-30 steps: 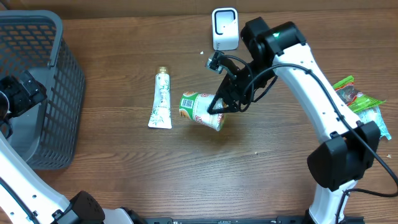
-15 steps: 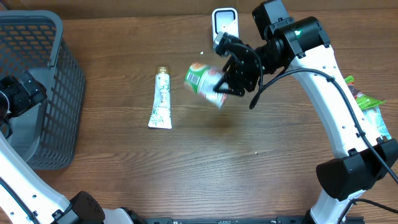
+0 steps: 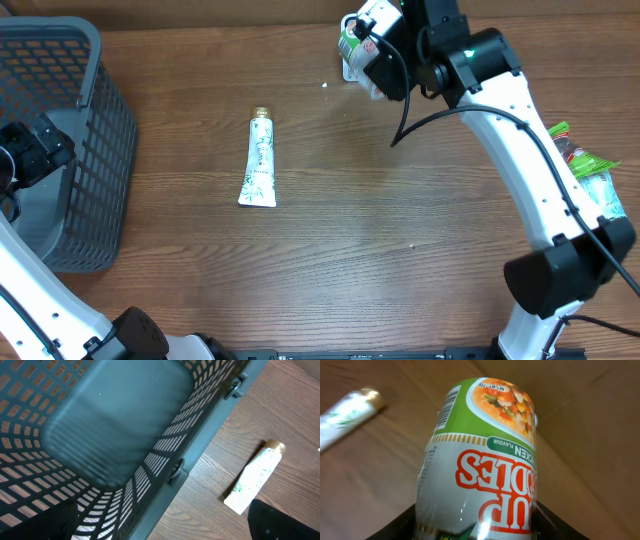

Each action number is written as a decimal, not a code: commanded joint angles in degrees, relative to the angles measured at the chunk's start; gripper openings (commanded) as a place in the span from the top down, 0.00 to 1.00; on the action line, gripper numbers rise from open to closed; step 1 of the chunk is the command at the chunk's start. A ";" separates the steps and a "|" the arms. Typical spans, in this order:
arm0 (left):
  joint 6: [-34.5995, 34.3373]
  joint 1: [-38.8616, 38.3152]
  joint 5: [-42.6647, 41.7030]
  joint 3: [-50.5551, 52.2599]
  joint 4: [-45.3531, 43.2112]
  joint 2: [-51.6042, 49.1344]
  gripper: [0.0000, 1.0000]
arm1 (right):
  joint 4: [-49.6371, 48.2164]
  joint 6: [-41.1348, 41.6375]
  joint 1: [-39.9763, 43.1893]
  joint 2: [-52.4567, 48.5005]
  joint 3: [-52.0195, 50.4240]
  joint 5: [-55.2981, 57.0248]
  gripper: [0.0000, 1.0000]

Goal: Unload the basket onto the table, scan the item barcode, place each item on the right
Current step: 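Tilt the cup noodles and hold its side against the scanner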

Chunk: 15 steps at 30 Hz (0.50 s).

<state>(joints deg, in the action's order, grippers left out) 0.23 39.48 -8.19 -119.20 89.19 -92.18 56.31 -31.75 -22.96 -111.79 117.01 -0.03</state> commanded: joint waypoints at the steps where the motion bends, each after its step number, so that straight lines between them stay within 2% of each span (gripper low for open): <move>1: 0.92 0.09 -0.26 -0.11 -0.04 0.02 0.00 | -4.79 -6.78 -0.22 -3.69 1.33 10.14 0.46; 5: 0.90 0.09 -0.26 -0.11 -0.04 0.02 0.00 | -13.20 -10.99 -0.22 -8.09 1.33 19.71 0.46; 15: 0.92 0.09 -0.26 -0.11 -0.07 0.02 0.00 | -29.24 -20.92 -0.07 -15.47 1.33 29.83 0.46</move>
<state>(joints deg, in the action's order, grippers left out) 0.23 39.48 -8.19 -119.20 89.19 -92.18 30.37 -47.51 -22.96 -125.97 117.01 23.75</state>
